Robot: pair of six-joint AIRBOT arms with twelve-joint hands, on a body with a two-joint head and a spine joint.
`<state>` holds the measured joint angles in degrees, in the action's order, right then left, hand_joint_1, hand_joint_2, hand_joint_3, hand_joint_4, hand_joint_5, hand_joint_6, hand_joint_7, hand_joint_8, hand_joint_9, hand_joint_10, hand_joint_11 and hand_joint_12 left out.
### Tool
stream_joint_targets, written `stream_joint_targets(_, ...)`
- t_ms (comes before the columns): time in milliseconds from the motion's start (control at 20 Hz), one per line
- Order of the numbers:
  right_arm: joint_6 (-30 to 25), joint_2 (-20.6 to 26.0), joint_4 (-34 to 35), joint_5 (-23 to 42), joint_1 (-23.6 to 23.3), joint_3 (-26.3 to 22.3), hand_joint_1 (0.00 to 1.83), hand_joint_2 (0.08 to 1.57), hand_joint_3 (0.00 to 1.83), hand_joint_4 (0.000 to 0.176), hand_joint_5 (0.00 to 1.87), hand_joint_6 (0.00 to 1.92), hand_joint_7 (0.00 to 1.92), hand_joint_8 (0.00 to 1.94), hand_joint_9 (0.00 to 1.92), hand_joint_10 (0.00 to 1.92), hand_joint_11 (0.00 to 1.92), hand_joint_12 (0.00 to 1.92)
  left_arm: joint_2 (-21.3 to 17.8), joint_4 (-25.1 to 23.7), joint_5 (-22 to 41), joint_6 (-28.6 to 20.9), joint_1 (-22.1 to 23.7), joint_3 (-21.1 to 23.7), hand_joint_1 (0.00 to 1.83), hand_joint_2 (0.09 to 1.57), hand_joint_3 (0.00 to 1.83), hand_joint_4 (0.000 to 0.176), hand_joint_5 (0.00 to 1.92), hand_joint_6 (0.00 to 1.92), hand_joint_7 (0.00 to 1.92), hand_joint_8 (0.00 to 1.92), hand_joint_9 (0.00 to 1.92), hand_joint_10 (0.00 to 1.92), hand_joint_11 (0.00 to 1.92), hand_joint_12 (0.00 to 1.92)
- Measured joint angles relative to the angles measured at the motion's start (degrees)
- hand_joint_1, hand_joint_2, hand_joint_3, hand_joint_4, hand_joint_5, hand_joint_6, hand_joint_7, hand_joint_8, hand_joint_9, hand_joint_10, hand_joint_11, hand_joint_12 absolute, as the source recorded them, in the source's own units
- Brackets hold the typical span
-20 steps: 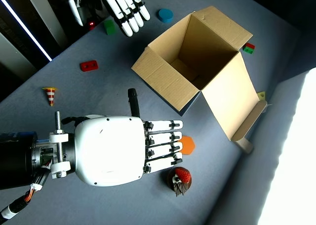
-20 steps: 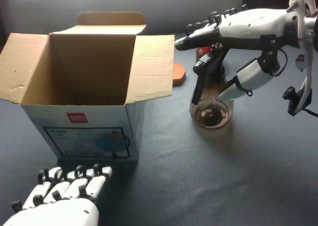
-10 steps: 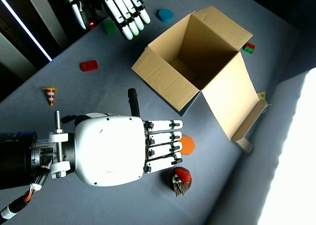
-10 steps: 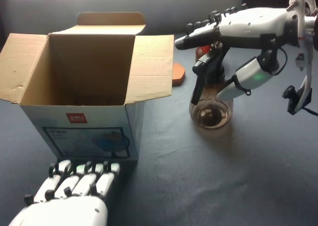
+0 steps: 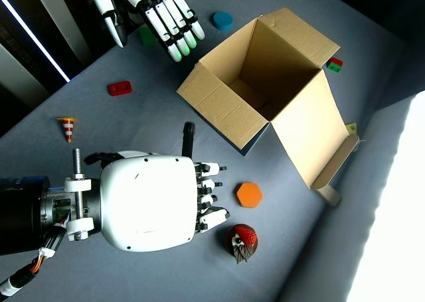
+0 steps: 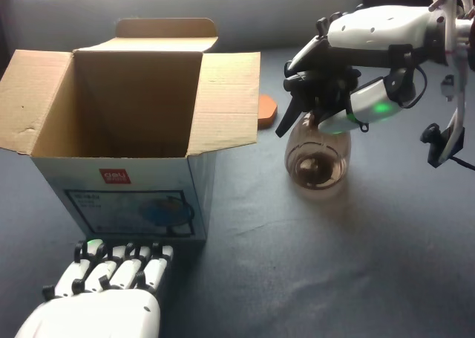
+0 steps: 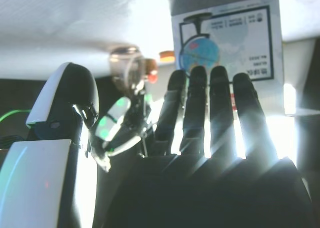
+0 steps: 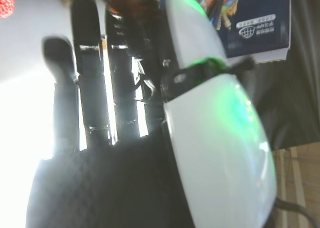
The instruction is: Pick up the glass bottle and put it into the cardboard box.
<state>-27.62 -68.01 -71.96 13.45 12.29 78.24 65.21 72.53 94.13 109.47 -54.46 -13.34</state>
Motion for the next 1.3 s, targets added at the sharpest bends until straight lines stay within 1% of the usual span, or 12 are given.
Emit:
stream_joint_targets(50, 0.00, 0.00, 0.02, 0.02, 0.00, 0.00, 1.23, 1.13, 0.00, 0.000, 0.85, 1.17, 1.08, 0.92, 1.03, 1.00, 0.78, 1.59, 0.02, 0.02, -0.50, 0.04, 0.00, -0.28, 0.42, 1.17, 0.01, 0.000, 0.16, 0.00, 0.17, 0.00, 0.13, 0.00, 0.02, 0.02)
stream_joint_targets(100, -0.02, 0.02, 0.07, 0.02, 0.00, -0.02, 1.23, 1.13, 0.00, 0.000, 0.85, 1.17, 1.08, 0.92, 1.03, 1.00, 0.77, 1.58, 0.02, 0.02, -0.68, 0.02, 0.00, -0.46, 0.42, 1.18, 0.00, 0.000, 0.16, 0.00, 0.17, 0.00, 0.13, 0.00, 0.00, 0.08)
stream_joint_targets(200, -0.07, 0.83, 0.09, 0.04, 0.00, -0.61, 1.23, 1.13, 0.00, 0.000, 0.85, 1.17, 1.07, 0.93, 1.02, 1.01, 0.75, 1.59, 0.02, -0.07, -1.16, -0.68, 0.00, -1.38, 0.42, 1.18, 0.00, 0.000, 0.16, 0.00, 0.17, 0.00, 0.13, 0.00, 0.00, 0.09)
stream_joint_targets(250, -0.07, 1.77, -0.15, 0.09, 0.00, -1.49, 1.36, 1.13, 0.00, 0.000, 0.83, 1.17, 1.04, 0.89, 0.89, 1.29, 0.71, 1.61, 0.02, -0.02, -1.31, -1.38, 0.00, -1.95, 0.42, 1.18, 0.00, 0.000, 0.16, 0.00, 0.17, 0.00, 0.13, 0.00, 0.00, 0.09)
stream_joint_targets(300, -0.04, 2.58, -0.26, 0.04, -0.13, -2.12, 1.37, 1.13, 0.00, 0.000, 0.82, 1.17, 1.03, 0.89, 0.89, 1.30, 0.71, 1.61, 0.02, -0.04, -1.70, -1.55, 0.00, -2.14, 0.42, 1.18, 0.00, 0.000, 0.16, 0.00, 0.17, 0.00, 0.13, 0.00, 0.00, 0.09)
stream_joint_targets(400, 0.52, 4.31, -0.31, -0.07, -1.11, -3.58, 1.37, 1.13, 0.00, 0.000, 0.82, 1.17, 1.03, 0.90, 0.88, 1.30, 0.71, 1.61, 0.02, -0.17, -2.80, -1.55, 0.13, -2.49, 0.42, 1.18, 0.00, 0.000, 0.16, 0.00, 0.17, 0.00, 0.13, 0.00, 0.00, 0.09)
stream_joint_targets(600, 1.09, 7.37, -0.28, -0.74, -4.57, -6.40, 1.37, 1.13, 0.00, 0.000, 0.82, 1.17, 1.03, 0.90, 0.88, 1.31, 0.70, 1.62, -0.63, -0.09, -5.79, -1.53, 0.13, -3.32, 0.42, 1.18, 0.00, 0.000, 0.17, 0.00, 0.17, 0.00, 0.13, 0.00, 0.00, 0.09)
stream_joint_targets(800, 1.07, 10.16, -0.26, -0.68, -9.29, -8.96, 1.37, 1.13, 0.00, 0.000, 0.81, 1.15, 1.03, 0.92, 0.88, 1.32, 0.71, 1.61, -0.87, -0.02, -7.41, -2.16, -0.13, -4.28, 0.42, 1.18, 0.00, 0.000, 0.17, 0.00, 0.17, 0.00, 0.13, 0.00, 0.00, 0.09)
stream_joint_targets(950, 0.74, 12.37, -0.31, -0.22, -13.49, -11.15, 1.37, 1.13, 0.00, 0.000, 0.82, 1.15, 1.04, 0.89, 0.89, 1.31, 0.72, 1.60, -1.18, -0.11, -10.56, -3.17, -0.13, -5.42, 0.42, 1.18, 0.00, 0.000, 0.17, 0.00, 0.17, 0.00, 0.13, 0.00, 0.00, 0.09)
stream_joint_targets(1100, 0.20, 13.14, -0.28, 1.25, -16.74, -12.41, 1.37, 1.13, 0.00, 0.000, 0.83, 1.18, 1.04, 0.85, 0.88, 1.30, 0.71, 1.59, -1.95, -0.13, -13.44, -3.50, -0.11, -6.05, 0.42, 1.18, 0.00, 0.000, 0.17, 0.00, 0.17, 0.00, 0.13, 0.00, 0.00, 0.09)
stream_joint_targets(1300, -1.05, 13.20, -0.72, 2.97, -17.99, -13.53, 1.37, 1.13, 0.00, 0.000, 0.83, 1.14, 1.04, 0.88, 0.88, 1.31, 0.71, 1.59, -2.54, 1.01, -16.15, -3.50, -0.11, -6.03, 0.42, 1.19, 0.00, 0.000, 0.17, 0.00, 0.17, 0.00, 0.13, 0.00, 0.00, 0.09)
